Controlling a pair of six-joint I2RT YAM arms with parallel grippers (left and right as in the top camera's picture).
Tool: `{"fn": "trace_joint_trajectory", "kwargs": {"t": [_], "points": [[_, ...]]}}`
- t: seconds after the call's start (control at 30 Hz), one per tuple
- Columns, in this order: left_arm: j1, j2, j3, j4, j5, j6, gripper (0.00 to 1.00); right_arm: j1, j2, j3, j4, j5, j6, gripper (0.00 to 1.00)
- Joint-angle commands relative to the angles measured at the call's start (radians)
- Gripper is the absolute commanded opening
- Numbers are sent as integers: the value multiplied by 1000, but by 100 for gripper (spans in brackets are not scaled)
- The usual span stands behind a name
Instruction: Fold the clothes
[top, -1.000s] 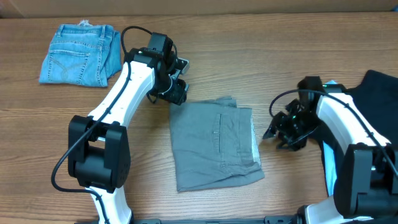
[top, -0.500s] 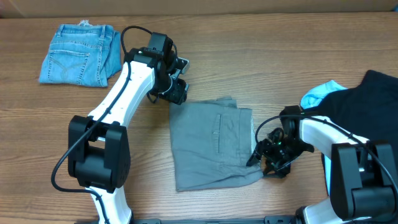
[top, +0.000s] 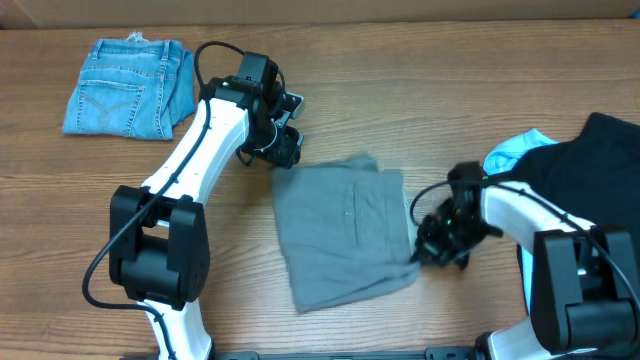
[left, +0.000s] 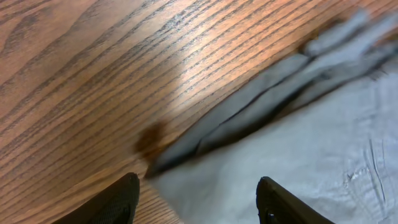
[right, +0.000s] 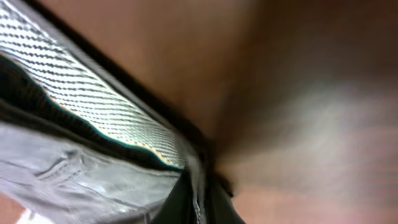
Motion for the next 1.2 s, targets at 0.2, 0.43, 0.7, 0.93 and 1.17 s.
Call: {"fn": "trace_joint_trajectory", "kwargs": {"t": [0.2, 0.43, 0.7, 0.93, 1.17], "points": [[-7, 3, -6, 1, 2, 4, 63, -64, -6, 368, 233, 197, -109, 38], [-7, 3, -6, -3, 1, 5, 70, -63, -6, 584, -51, 161, -122, 40], [-7, 3, -6, 34, 28, 4, 72, 34, 1, 465, -167, 64, -122, 26], [-7, 3, -6, 54, 63, 5, 78, 108, 5, 185, 69, 64, -65, 25], [-7, 3, -6, 68, 111, 31, 81, 59, 27, 32, 214, 155, 74, 22]]}}
